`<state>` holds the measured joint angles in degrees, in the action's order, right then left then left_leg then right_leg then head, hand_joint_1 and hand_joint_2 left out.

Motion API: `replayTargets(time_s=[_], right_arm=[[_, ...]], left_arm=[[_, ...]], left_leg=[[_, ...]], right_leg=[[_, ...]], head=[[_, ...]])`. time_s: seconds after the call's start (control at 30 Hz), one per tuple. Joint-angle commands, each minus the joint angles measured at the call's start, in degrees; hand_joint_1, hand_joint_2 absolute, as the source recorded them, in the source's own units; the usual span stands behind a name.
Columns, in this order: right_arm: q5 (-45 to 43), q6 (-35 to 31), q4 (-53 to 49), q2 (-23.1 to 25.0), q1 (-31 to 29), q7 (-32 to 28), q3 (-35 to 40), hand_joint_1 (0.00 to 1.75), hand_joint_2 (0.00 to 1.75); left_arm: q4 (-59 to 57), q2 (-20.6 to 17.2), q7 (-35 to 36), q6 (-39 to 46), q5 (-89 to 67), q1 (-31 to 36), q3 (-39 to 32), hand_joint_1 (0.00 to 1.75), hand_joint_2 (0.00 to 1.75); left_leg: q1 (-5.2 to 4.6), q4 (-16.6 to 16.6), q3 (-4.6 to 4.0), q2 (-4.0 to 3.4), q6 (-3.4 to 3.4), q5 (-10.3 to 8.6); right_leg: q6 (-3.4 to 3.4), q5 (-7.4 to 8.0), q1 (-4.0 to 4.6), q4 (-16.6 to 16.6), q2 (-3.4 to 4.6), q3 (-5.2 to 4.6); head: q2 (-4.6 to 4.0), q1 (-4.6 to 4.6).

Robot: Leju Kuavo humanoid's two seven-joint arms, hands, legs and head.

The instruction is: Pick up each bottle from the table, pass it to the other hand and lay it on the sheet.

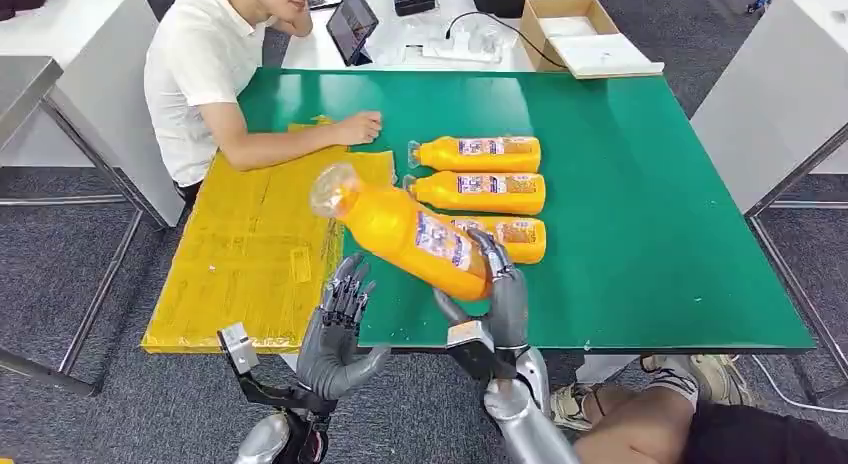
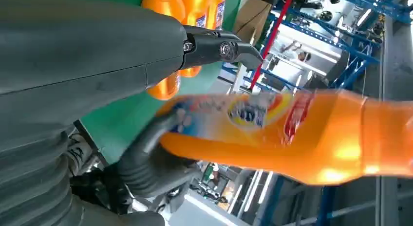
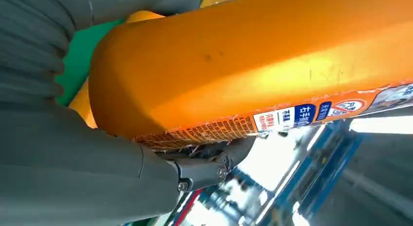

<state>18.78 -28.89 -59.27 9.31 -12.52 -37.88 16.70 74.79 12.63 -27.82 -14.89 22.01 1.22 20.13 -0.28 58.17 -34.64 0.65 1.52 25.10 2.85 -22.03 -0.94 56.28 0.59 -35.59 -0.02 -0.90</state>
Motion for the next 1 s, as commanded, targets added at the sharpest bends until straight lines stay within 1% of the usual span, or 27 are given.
replayTargets(time_s=[0.03, 0.07, 0.1, 0.13, 0.17, 0.2, 0.23, 0.27, 0.3, 0.33, 0.37, 0.43, 0.53, 0.67, 0.77, 0.87, 0.93, 0.97, 1.0], right_arm=[[3.78, 1.80, 11.97, 3.43, -1.70, -1.78, 9.98, 1.75, 1.75], [3.98, 1.89, 12.32, 3.59, -1.53, -2.04, 10.95, 1.75, 1.75], [4.49, 2.15, 12.28, 3.82, -0.80, -2.12, 12.50, 1.75, 1.75], [5.07, 2.34, 12.19, 4.25, -0.03, -2.12, 14.39, 1.75, 1.75], [5.51, 2.18, 12.12, 4.57, 0.53, -2.12, 15.87, 1.75, 1.75], [5.98, 1.76, 12.07, 4.89, 1.00, -2.12, 16.78, 1.75, 1.75], [6.06, 1.54, 12.05, 5.06, 1.20, -2.12, 16.94, 1.75, 1.75], [6.06, 1.54, 12.05, 5.06, 1.20, -2.12, 16.94, 1.75, 1.75], [6.06, 1.54, 12.05, 5.06, 1.20, -2.12, 16.94, 1.75, 1.75], [6.01, 1.54, 12.12, 4.96, 1.08, -2.12, 17.00, 1.75, 1.75], [5.94, 1.58, 12.16, 4.85, 0.95, -2.12, 17.02, 1.75, 1.75], [5.83, 1.64, 12.18, 4.75, 0.83, -2.12, 17.03, 1.75, 1.75], [5.83, 1.64, 12.18, 4.75, 0.83, -2.12, 17.03, 1.75, 1.75], [4.81, 1.83, 12.48, 5.01, 1.30, -2.12, 18.71, 1.75, 1.75], [4.27, 1.63, 12.58, 5.01, 1.56, -2.12, 19.67, 1.75, 1.75], [4.33, 2.17, 12.46, 4.83, 1.95, -2.10, 20.78, 1.75, 1.75], [3.41, 3.13, 12.47, 4.78, 2.09, -1.55, 20.92, 1.75, 1.75], [3.41, 3.13, 12.47, 4.78, 2.09, -1.55, 20.92, 1.75, 1.75], [3.41, 3.13, 12.47, 4.78, 2.09, -1.55, 20.92, 1.75, 1.75]], left_arm=[[0.39, -0.37, -1.17, 0.15, 0.50, 1.93, -0.11, 0.00, 1.75], [0.46, -0.05, -0.97, 0.81, 0.82, 1.95, -0.53, 0.00, 1.75], [0.75, 0.60, -0.95, 2.11, 1.36, 2.04, -1.33, 0.00, 1.75], [0.93, 0.90, -0.75, 2.84, 1.69, 2.50, -1.58, 0.00, 1.75], [0.89, 1.00, -0.46, 3.48, 1.62, 2.93, -1.55, 0.00, 1.75], [0.81, 1.07, -0.43, 3.74, 1.58, 3.26, -1.58, 0.00, 1.75], [0.78, 1.10, -0.42, 3.79, 1.58, 3.36, -1.59, 0.00, 1.75], [0.78, 1.10, -0.42, 3.79, 1.58, 3.36, -1.59, 0.00, 1.75], [0.78, 1.10, -0.42, 3.79, 1.58, 3.36, -1.59, 0.00, 1.75], [0.60, 1.07, -0.42, 3.78, 1.58, 3.36, -1.53, 0.00, 1.75], [0.52, 1.05, -0.42, 3.80, 1.58, 3.34, -1.50, 0.00, 1.75], [0.47, 1.03, -0.42, 3.82, 1.58, 3.33, -1.47, 0.00, 1.75], [0.47, 1.03, -0.42, 3.82, 1.58, 3.33, -1.47, 0.00, 1.75], [0.53, 1.04, -1.01, 4.62, 1.39, 3.67, -1.39, 0.00, 1.75], [0.64, 0.79, -1.71, 5.77, 0.61, 3.91, -1.48, 0.00, 1.75], [0.47, 0.76, -2.06, 6.30, 0.66, 4.49, -2.29, 0.00, 1.75], [0.85, 0.88, -2.64, 6.52, 0.66, 4.51, -2.80, 0.00, 1.75], [0.85, 0.88, -2.64, 6.52, 0.66, 4.51, -2.80, 0.00, 1.75], [0.85, 0.88, -2.64, 6.52, 0.66, 4.51, -2.80, 0.00, 1.75]], left_leg=[[0.09, -0.06, 0.34, -0.23, -0.13, 0.15], [0.12, -0.07, 0.41, -0.23, -0.15, 0.18], [0.08, -0.04, 0.25, -0.16, -0.11, 0.11], [0.11, -0.06, 0.35, -0.20, -0.15, 0.16], [0.07, -0.06, 0.21, -0.07, -0.10, 0.08], [0.11, -0.02, 0.25, -0.05, -0.13, 0.13], [0.10, -0.01, 0.14, -0.04, -0.09, 0.08], [0.11, -0.05, 0.26, -0.04, -0.12, 0.11], [0.06, -0.03, 0.10, -0.07, -0.08, 0.06], [0.08, -0.07, 0.23, -0.09, -0.11, 0.10], [0.06, -0.03, 0.09, -0.07, -0.08, 0.06], [0.09, -0.06, 0.25, 0.03, -0.13, 0.11], [0.04, -0.03, 0.04, -0.04, -0.06, 0.04], [0.09, -0.06, 0.21, 0.00, -0.12, 0.11], [0.04, -0.04, 0.06, -0.02, -0.08, 0.05], [0.08, -0.06, 0.21, 0.01, -0.13, 0.10], [0.07, -0.03, 0.09, 0.01, -0.09, 0.06], [0.09, -0.04, 0.22, 0.02, -0.13, 0.11], [0.08, -0.05, 0.15, 0.02, -0.10, 0.07]], right_leg=[[-0.15, -0.09, 0.11, -0.08, 0.12, 0.29], [-0.18, -0.12, 0.14, -0.08, 0.10, 0.37], [-0.12, -0.08, 0.09, -0.05, 0.07, 0.22], [-0.17, -0.11, 0.13, -0.07, 0.07, 0.31], [-0.12, -0.08, 0.08, -0.05, -0.02, 0.17], [-0.15, -0.14, 0.13, -0.03, -0.07, 0.22], [-0.11, -0.08, 0.11, -0.04, -0.04, 0.11], [-0.15, -0.12, 0.12, -0.07, -0.07, 0.23], [-0.10, -0.06, 0.07, -0.04, -0.01, 0.06], [-0.14, -0.10, 0.09, -0.07, -0.02, 0.18], [-0.10, -0.07, 0.07, -0.04, -0.04, 0.05], [-0.15, -0.15, 0.11, -0.06, -0.17, 0.25], [-0.08, -0.05, 0.04, -0.05, -0.05, 0.00], [-0.15, -0.14, 0.10, -0.07, -0.13, 0.20], [-0.09, -0.07, 0.05, -0.05, -0.08, 0.03], [-0.15, -0.14, 0.10, -0.06, -0.15, 0.18], [-0.11, -0.09, 0.08, -0.05, -0.12, 0.06], [-0.15, -0.16, 0.11, -0.05, -0.16, 0.19], [-0.12, -0.11, 0.10, -0.07, -0.15, 0.12]], head=[[0.00, -0.02], [0.00, -0.02], [0.00, -0.02], [0.00, 0.00], [0.00, 0.00], [0.00, 0.00], [0.00, 0.00], [0.00, -0.04], [0.00, -0.02], [0.00, 0.00], [0.00, 0.00], [0.00, -0.02], [0.00, 0.00], [0.00, 0.00], [0.00, 0.00], [0.00, 0.00], [0.00, 0.00], [0.00, 0.00], [0.00, -0.02]])
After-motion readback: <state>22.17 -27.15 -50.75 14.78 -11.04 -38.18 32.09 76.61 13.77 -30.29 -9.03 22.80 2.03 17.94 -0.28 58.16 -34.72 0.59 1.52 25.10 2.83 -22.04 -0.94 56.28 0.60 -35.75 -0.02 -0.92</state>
